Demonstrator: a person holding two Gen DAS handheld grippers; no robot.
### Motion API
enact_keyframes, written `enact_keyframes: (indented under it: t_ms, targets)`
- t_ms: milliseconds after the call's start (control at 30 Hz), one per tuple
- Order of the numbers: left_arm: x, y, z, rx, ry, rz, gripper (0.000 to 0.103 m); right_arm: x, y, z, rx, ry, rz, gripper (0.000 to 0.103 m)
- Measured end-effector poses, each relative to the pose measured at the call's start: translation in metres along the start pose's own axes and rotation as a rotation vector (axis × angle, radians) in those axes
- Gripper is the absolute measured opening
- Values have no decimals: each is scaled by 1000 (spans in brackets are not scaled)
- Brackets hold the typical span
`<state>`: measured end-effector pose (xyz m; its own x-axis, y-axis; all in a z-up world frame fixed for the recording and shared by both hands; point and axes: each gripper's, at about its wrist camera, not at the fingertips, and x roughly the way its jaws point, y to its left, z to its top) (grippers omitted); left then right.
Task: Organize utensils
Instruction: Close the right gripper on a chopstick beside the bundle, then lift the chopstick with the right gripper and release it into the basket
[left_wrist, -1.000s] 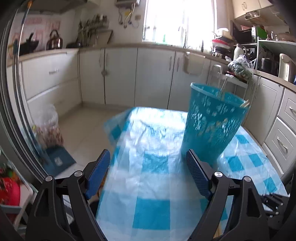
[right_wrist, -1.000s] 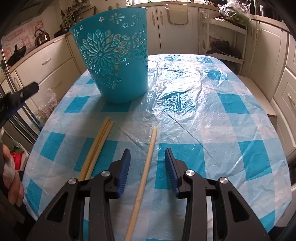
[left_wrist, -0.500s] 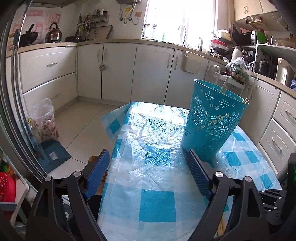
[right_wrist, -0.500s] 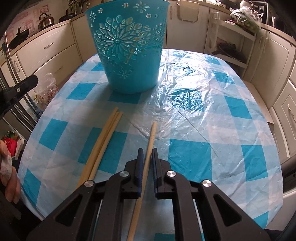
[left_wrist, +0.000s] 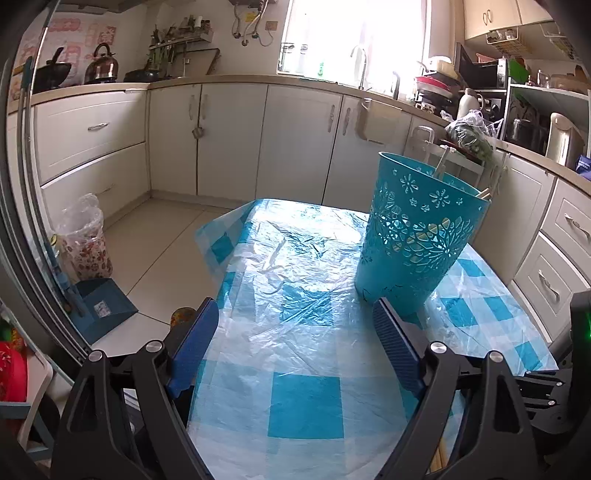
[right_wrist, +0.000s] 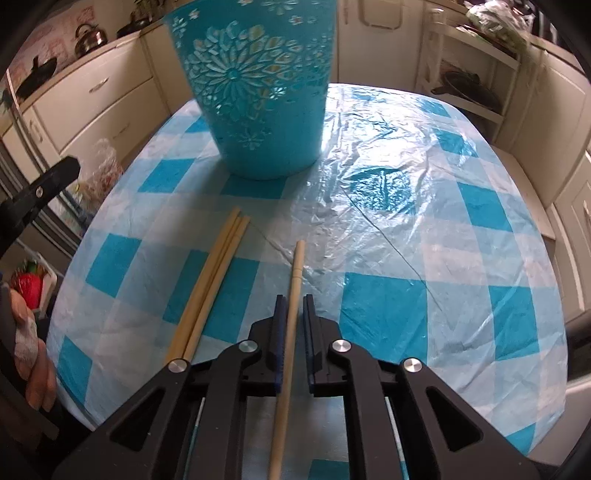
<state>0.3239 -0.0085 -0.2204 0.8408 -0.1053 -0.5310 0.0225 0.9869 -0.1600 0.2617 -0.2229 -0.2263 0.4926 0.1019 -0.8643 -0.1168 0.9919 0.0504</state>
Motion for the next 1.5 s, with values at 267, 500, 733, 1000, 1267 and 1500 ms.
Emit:
enact_keyframes:
  t_ms: [267,500,733,1000,1267,1500]
  targets:
    - [1,-1,-1,4,5,-1,82,0,1,0,-17,13,1,8]
    - [2,-1,-2,10,7,-3,82,0,9,1,-61,39,12,22]
    - [6,-1,-4,15,18,-1,82,-2,14,-3,-55,6,26,6]
    - [10,-4,-7,19,32,-5,83,-60,-9,13,113,-188,152,6]
    - [14,-8,-9,23,50,-4,84,-131,-11,69,165,-474,283,6]
    - [17,-10,-11,30,57,-1,85,-160,-8,133,227,-742,327,6]
